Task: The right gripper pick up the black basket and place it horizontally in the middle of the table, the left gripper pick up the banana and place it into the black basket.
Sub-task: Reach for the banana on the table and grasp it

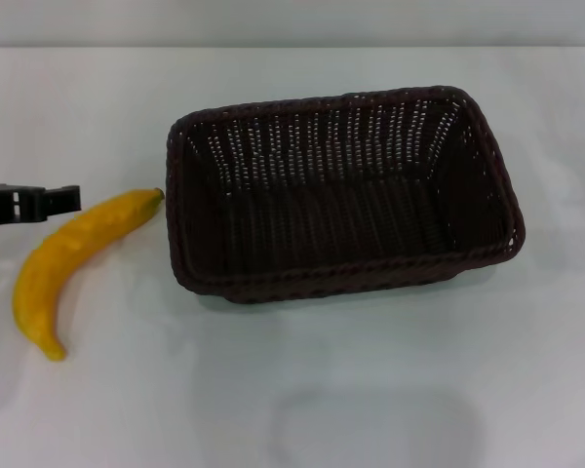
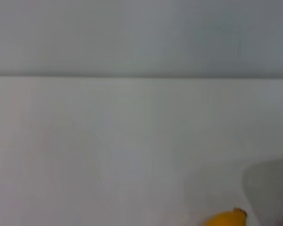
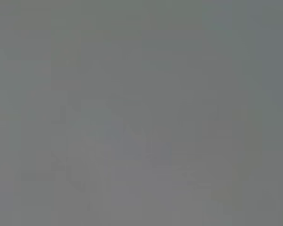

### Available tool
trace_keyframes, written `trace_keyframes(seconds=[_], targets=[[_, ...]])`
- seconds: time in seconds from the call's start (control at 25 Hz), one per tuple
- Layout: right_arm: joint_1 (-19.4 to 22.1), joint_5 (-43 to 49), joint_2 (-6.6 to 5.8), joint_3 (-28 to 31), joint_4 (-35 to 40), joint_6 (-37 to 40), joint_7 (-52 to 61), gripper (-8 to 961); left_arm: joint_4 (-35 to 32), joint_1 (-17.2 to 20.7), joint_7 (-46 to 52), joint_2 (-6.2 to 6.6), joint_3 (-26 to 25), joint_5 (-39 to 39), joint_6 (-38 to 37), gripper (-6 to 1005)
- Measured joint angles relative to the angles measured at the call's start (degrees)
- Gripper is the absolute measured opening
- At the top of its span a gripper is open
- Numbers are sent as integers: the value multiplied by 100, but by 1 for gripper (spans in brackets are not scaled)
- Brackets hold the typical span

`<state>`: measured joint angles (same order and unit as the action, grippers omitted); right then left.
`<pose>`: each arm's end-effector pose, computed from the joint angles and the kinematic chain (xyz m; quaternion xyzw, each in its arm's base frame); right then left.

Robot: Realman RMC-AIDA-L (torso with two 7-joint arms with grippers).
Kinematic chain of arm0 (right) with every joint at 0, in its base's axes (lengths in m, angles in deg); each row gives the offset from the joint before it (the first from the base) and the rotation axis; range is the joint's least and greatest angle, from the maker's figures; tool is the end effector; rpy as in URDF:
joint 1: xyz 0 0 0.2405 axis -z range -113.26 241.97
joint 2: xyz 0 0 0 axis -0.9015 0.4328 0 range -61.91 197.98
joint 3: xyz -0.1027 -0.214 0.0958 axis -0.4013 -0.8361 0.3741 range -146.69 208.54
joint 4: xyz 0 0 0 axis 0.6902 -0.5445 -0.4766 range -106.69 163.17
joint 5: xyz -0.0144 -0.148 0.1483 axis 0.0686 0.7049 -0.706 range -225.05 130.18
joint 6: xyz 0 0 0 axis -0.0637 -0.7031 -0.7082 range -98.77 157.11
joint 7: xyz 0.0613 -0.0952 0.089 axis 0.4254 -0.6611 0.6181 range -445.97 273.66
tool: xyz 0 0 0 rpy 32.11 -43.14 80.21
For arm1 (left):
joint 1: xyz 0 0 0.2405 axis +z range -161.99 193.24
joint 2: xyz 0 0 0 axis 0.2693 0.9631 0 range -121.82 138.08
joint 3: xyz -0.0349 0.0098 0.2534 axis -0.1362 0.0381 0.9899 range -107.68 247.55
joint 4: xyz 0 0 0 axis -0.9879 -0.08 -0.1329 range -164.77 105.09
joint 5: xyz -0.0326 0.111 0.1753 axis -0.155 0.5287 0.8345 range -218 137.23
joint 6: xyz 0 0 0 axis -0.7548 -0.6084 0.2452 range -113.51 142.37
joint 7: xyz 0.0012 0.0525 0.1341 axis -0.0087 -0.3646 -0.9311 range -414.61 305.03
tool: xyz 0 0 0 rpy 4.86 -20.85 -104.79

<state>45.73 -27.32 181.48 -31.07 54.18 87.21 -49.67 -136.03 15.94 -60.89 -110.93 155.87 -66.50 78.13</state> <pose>0.3585 0.3543 0.1204 -0.6122 0.2542 0.3748 0.6482 -0.2386 0.2973 0.0679 -0.7522 -0.4938 -0.0185 0.4359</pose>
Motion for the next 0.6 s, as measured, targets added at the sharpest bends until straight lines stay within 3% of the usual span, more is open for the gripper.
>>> trace_keyframes(seconds=[0.6], targets=[[40, 6, -23, -33, 96, 23, 36, 740, -158, -15, 132, -1, 81, 43, 616, 860]])
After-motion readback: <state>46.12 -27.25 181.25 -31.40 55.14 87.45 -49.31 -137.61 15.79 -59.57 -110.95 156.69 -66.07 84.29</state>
